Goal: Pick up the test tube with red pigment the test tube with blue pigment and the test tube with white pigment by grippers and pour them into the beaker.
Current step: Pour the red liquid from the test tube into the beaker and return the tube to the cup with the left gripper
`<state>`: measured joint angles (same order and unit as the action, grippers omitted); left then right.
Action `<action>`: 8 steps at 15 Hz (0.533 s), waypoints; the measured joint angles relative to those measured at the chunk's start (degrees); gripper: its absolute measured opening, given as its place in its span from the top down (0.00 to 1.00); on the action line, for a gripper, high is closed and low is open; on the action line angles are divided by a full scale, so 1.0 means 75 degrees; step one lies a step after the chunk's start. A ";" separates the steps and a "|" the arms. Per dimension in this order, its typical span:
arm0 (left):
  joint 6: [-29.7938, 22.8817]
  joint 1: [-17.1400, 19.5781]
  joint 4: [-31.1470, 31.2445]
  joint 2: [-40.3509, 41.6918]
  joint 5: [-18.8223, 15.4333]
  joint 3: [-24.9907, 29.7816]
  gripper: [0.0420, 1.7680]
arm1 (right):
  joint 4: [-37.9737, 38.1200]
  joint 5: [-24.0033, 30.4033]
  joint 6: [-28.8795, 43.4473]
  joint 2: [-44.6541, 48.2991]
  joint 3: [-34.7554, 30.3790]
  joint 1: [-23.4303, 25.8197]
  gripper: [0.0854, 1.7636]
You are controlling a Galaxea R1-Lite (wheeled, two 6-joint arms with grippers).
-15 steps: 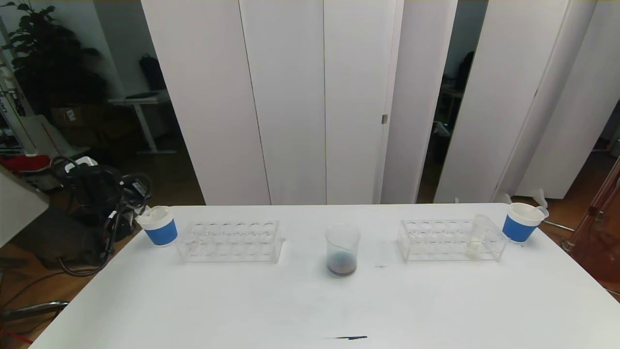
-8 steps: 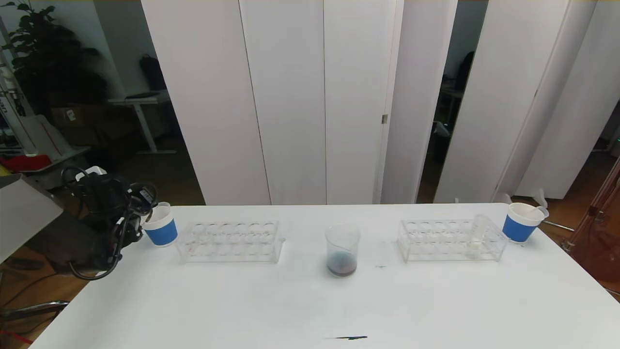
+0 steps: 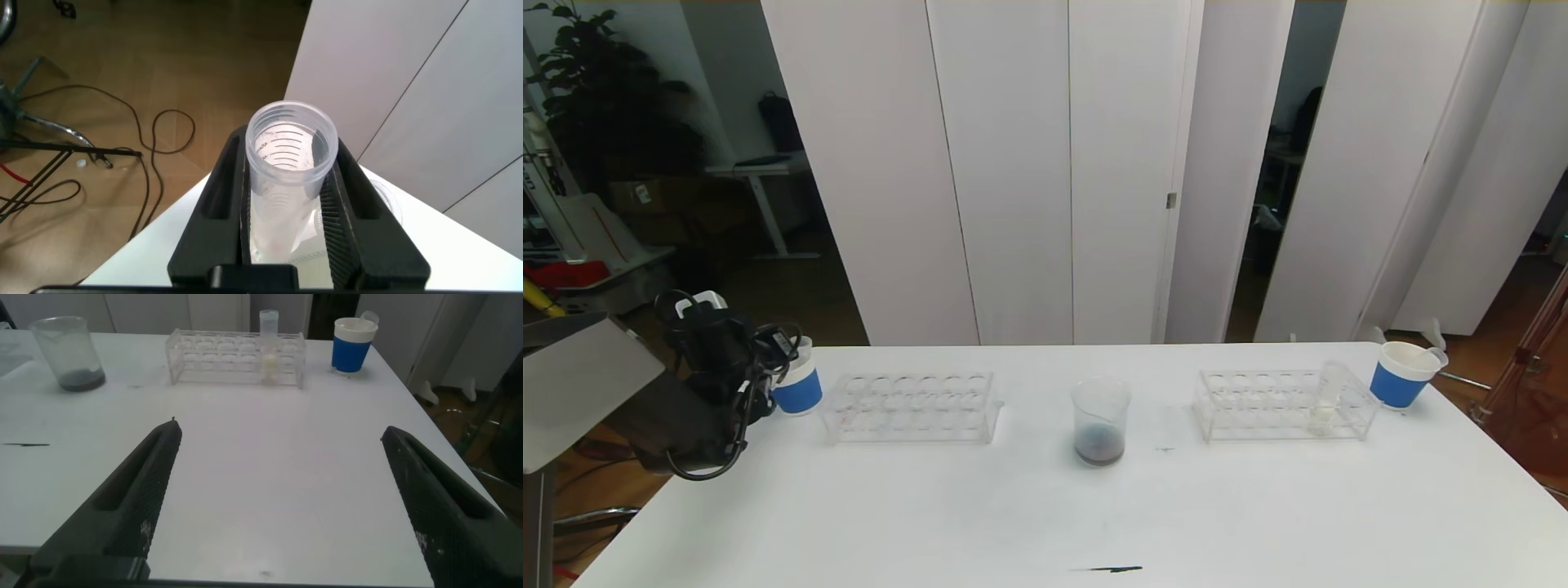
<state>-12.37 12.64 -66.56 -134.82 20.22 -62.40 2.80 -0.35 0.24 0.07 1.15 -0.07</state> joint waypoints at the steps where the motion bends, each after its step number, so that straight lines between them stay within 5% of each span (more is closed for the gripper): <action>1: 0.0005 -0.0011 -0.0033 -0.0085 0.0000 -0.0007 0.69 | 0.0000 0.0003 0.0000 0.0000 0.0000 0.0000 0.01; 8: 0.0390 -0.0081 -0.0328 -0.0293 -0.0007 0.0020 0.69 | 0.0000 0.0003 0.0003 0.0000 0.0000 0.0000 0.01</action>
<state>-9.45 12.03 -69.02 -137.01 20.18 -62.26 2.80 -0.33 0.27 0.07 1.15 -0.07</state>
